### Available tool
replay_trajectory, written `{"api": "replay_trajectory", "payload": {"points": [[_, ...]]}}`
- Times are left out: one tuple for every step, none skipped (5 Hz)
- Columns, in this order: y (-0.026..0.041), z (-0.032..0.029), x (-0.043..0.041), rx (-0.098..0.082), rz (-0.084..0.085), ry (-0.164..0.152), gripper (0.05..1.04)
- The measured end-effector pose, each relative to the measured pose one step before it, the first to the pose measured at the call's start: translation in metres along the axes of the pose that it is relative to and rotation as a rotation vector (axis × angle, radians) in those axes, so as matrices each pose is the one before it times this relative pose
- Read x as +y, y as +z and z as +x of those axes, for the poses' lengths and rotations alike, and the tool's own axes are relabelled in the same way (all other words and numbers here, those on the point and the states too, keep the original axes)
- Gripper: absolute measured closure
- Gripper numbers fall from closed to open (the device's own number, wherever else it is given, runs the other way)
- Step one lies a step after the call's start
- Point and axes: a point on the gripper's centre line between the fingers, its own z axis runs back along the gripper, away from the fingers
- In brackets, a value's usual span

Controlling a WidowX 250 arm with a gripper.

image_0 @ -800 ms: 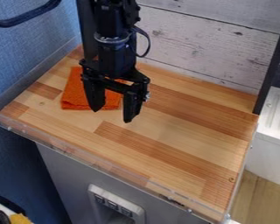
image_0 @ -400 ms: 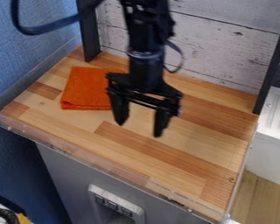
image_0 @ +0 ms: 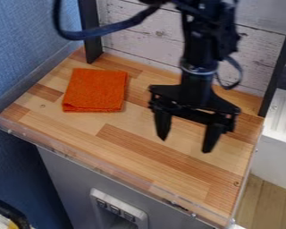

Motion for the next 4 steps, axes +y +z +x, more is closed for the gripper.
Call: {"api": "replay_trajectory", "payload": {"points": [[0.0017, -0.00013, -0.01462, -0.0244, -0.0084, 0.0254, 0.083], [-0.00195, -0.00071, -0.00751, -0.0041, -0.0032, 0.0137, 0.084], [-0.00006, 0.00061, -0.00237, 0.0, -0.0002, 0.02, 0.086], [0.00365, -0.00144, -0.00145, 0.0154, 0.0071, 0.0096, 0.086]]}}
